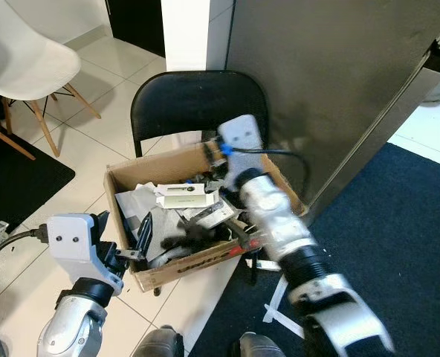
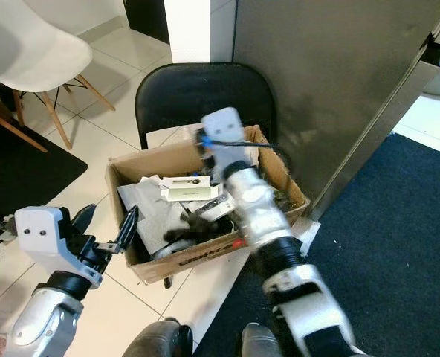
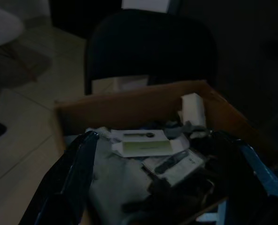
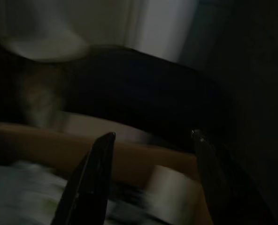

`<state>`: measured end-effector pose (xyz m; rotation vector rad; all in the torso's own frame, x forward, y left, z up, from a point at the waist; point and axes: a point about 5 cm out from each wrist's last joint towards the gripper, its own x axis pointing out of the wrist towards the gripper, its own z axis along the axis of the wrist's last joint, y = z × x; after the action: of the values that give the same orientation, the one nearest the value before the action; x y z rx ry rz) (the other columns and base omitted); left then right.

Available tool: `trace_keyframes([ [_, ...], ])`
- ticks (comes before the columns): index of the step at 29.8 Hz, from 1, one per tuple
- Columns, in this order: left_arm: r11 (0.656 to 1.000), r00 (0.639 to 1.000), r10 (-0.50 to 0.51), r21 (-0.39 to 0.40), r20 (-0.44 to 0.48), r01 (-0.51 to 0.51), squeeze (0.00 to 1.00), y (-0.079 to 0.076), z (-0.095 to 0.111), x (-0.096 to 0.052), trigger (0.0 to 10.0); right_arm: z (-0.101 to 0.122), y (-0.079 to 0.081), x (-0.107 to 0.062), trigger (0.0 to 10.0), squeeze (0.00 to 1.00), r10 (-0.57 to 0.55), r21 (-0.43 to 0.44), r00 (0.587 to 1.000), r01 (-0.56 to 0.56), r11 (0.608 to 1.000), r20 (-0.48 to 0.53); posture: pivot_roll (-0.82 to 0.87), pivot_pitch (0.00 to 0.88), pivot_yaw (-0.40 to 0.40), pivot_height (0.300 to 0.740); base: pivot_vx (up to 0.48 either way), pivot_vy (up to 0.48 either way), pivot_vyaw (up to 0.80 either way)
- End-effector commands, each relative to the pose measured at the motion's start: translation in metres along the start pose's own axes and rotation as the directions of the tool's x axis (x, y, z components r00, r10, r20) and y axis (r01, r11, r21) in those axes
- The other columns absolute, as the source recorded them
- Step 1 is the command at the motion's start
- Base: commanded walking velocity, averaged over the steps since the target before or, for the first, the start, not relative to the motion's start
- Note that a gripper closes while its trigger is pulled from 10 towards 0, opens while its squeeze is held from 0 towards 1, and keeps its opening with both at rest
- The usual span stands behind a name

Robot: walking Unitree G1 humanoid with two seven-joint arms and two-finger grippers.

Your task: Picking trash to rubbish bin

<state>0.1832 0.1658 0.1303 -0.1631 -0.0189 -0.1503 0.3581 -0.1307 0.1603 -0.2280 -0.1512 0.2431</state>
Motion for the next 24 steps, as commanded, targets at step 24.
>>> trace_keyframes([
  [24,1.0,1.0,-0.019,-0.003,-0.014,0.019,0.0,0.004,0.002,-0.004,10.0,-0.027,-0.044,-0.136,10.0,0.0,-0.141,0.09,0.981,0.154,0.984,-0.134,-0.11,0.141,0.023,0.74,0.0,0.0,0.0],
])
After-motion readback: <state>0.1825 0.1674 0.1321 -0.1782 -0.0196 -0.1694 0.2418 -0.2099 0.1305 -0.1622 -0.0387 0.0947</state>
